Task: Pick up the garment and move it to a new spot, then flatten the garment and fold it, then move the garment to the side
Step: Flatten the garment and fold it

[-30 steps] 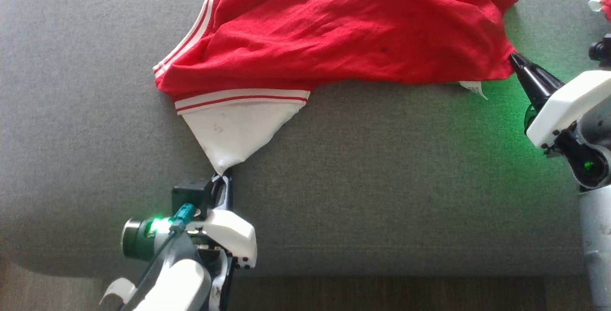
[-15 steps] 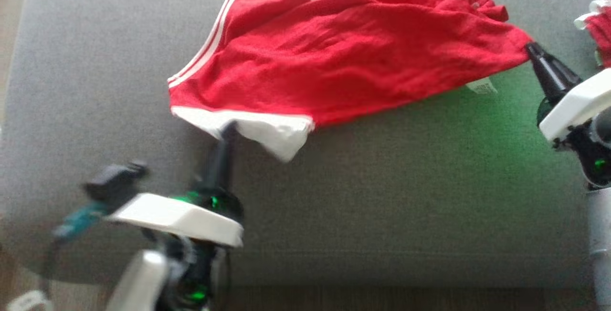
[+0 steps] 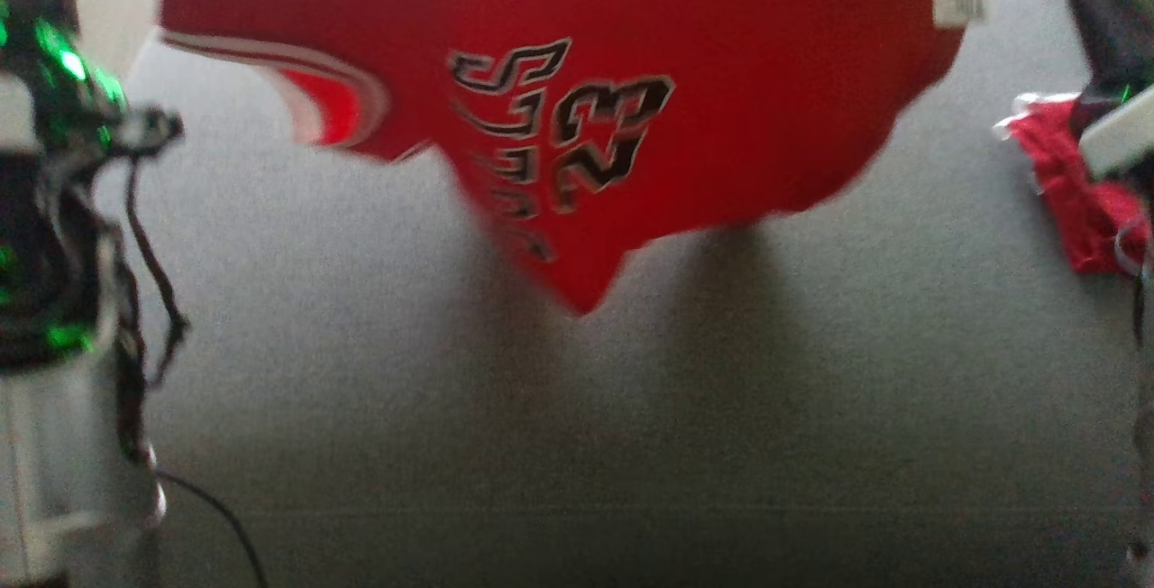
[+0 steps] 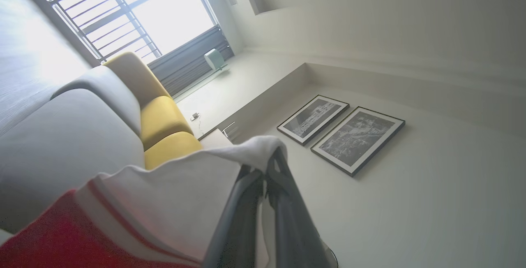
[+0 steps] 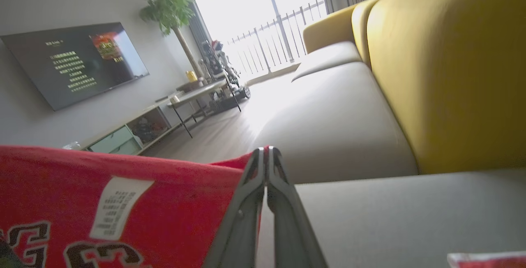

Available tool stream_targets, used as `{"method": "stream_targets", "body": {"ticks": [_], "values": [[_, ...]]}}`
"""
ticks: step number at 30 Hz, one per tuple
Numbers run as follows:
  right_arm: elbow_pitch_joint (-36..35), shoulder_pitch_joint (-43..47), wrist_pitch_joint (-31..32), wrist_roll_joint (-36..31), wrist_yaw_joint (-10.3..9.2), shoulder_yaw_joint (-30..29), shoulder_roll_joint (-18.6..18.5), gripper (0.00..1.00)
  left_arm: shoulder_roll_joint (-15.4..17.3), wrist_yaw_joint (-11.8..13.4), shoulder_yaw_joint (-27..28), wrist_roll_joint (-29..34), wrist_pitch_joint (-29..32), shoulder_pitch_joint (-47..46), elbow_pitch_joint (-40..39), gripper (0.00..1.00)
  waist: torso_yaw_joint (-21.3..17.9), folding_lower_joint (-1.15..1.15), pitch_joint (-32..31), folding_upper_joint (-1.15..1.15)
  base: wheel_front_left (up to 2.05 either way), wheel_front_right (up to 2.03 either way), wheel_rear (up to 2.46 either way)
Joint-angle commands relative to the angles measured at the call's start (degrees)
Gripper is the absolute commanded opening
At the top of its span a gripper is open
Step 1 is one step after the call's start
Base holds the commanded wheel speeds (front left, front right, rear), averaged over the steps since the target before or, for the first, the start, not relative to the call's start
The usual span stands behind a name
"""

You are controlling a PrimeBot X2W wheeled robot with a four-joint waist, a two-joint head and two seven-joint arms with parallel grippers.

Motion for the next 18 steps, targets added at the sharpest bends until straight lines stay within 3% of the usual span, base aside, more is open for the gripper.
{"method": "stream_targets", "body": {"ticks": [1,11,18], "values": [[-2.4,-4.8,0.0,-0.5,-0.02,0.9,-0.7,0.0,2.9,0.4,2.3,-0.4,1.2,-6.3,0.8,0.0,-1.4,0.0,-4.4,0.0,0.0,0.0,0.0],[-1.3,-15.9,3.7,-2.3,-0.02,1.2,-1.7,0.0,4.5,3.8,-2.1,0.0,7.1,-20.9,10.2,0.0,-2.6,0.0,-8.5,0.0,0.0,0.0,0.0],[4.4,-23.5,7.1,-7.0,-0.02,-1.1,0.2,0.0,4.7,10.8,-7.4,0.6,13.8,-27.4,18.1,0.0,-3.4,0.0,-6.7,0.0,0.0,0.0,0.0]]}}
